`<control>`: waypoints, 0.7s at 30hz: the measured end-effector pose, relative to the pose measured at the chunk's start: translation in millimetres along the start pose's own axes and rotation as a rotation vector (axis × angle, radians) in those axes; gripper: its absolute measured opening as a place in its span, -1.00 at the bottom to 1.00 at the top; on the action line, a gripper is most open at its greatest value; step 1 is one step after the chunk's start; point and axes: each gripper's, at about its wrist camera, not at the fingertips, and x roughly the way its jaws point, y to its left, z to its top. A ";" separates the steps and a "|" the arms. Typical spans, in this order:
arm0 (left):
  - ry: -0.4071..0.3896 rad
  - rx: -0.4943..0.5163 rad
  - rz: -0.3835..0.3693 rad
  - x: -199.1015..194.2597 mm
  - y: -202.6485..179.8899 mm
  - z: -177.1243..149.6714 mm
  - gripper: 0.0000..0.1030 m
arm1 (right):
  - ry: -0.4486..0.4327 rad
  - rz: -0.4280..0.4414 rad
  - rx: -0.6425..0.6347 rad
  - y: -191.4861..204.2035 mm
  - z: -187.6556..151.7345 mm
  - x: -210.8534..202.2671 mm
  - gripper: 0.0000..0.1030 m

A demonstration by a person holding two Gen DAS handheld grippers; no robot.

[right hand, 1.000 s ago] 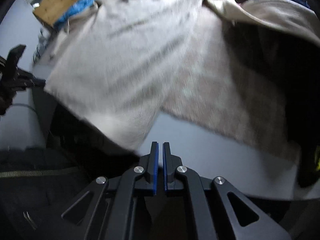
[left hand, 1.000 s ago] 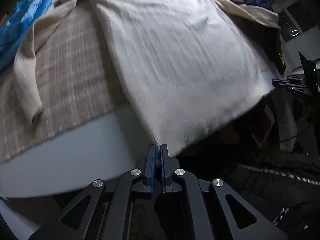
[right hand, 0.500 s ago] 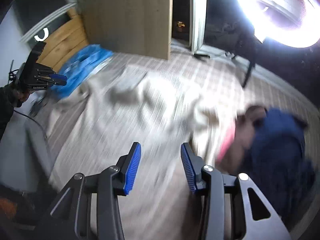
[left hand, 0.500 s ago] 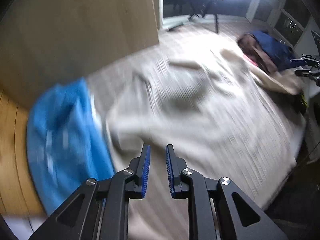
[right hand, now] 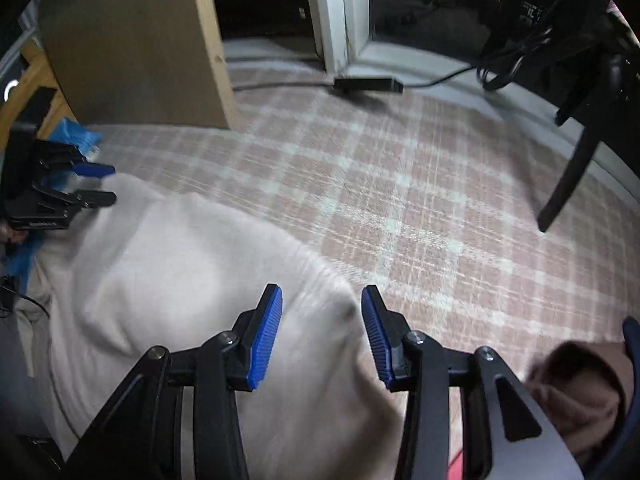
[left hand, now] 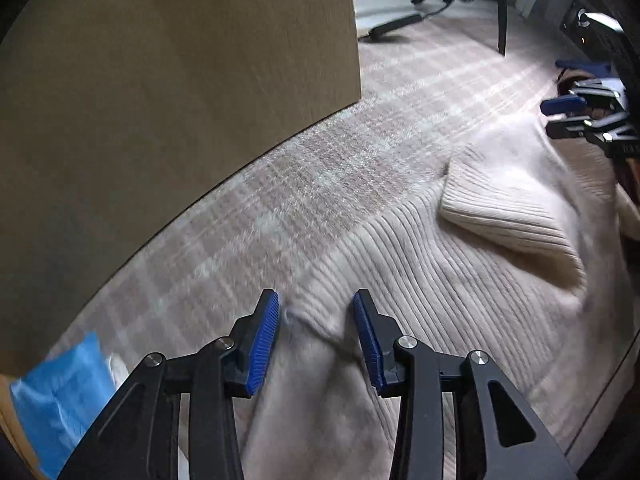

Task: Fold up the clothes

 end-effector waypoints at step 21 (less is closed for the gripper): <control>-0.067 -0.147 0.188 -0.2 29.3 -39.6 -0.68 | -0.022 -0.228 0.067 -22.0 -31.1 -5.1 -0.76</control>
